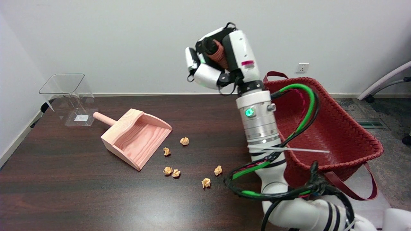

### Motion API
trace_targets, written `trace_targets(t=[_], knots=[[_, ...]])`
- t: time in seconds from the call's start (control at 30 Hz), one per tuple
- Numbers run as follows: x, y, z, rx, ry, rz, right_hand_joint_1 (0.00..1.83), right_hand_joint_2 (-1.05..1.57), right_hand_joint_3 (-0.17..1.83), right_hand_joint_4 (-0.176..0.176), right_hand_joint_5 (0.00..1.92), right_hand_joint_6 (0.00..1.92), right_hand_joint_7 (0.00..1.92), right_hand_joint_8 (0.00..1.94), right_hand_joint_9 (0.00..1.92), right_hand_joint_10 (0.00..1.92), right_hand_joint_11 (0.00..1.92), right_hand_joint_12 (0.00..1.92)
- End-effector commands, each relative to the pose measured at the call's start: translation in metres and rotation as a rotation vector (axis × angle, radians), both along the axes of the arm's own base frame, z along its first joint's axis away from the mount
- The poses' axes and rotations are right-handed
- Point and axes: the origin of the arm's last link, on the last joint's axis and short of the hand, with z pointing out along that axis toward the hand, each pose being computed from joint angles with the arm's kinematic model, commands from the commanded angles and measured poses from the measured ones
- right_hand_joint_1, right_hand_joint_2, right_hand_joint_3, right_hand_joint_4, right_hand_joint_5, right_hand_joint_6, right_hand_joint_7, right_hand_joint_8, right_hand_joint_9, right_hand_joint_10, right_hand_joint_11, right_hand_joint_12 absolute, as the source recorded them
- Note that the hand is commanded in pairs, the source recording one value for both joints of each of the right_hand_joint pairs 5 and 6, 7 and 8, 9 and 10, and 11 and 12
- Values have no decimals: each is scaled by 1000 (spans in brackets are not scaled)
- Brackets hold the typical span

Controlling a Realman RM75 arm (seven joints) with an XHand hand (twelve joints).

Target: Pick up the broom.

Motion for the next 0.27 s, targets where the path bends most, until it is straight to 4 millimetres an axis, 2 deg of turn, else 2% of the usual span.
trace_targets(t=[0.03, 0.27], knots=[[-23, 7, -62, -62, -69, -76, 1198, 1397, 1262, 0, 1920, 1920, 1920, 1920, 1920, 1920, 1920, 1920], [-32, -8, -86, -266, -90, -71, 1194, 1402, 1274, 0, 1920, 1920, 1920, 1920, 1920, 1920, 1920, 1920]])
